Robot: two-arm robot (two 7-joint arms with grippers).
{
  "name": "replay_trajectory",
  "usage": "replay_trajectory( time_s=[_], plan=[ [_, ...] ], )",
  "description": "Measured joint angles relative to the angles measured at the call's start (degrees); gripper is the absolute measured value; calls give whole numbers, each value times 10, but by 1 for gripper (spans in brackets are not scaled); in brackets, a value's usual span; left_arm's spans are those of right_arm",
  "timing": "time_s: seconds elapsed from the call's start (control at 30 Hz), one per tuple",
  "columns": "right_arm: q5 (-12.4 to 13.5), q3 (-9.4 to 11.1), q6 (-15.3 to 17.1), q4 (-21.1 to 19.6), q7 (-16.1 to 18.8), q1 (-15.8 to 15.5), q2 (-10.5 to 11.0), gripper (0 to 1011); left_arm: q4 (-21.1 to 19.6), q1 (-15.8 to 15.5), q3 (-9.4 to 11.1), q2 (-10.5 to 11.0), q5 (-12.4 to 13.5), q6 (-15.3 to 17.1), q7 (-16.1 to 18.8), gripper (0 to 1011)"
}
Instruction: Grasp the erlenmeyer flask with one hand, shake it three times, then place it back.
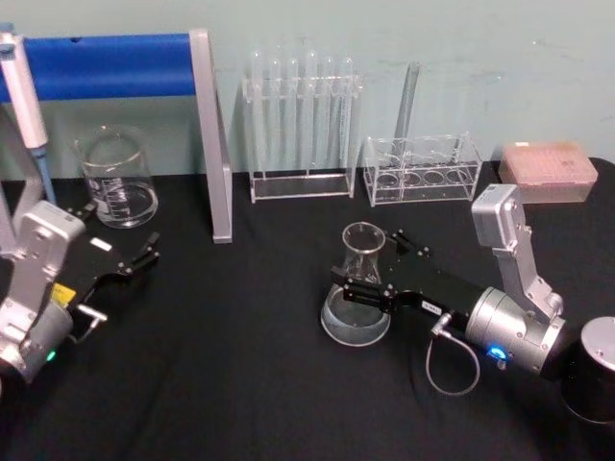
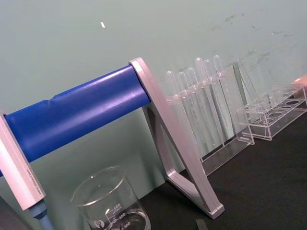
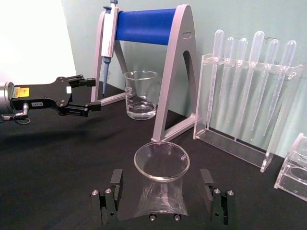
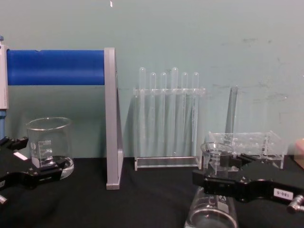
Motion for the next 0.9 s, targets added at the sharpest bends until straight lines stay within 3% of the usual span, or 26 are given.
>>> replay_trajectory(
  time_s=[0.47, 0.9],
  plan=[
    [1, 0, -1, 0, 0, 0, 0, 1003, 0, 0, 0, 0, 0, 0, 0, 1001],
    [-3, -5, 3, -7, 6, -1, 13, 1003, 0, 0, 0, 0, 0, 0, 0, 1001]
  ],
)
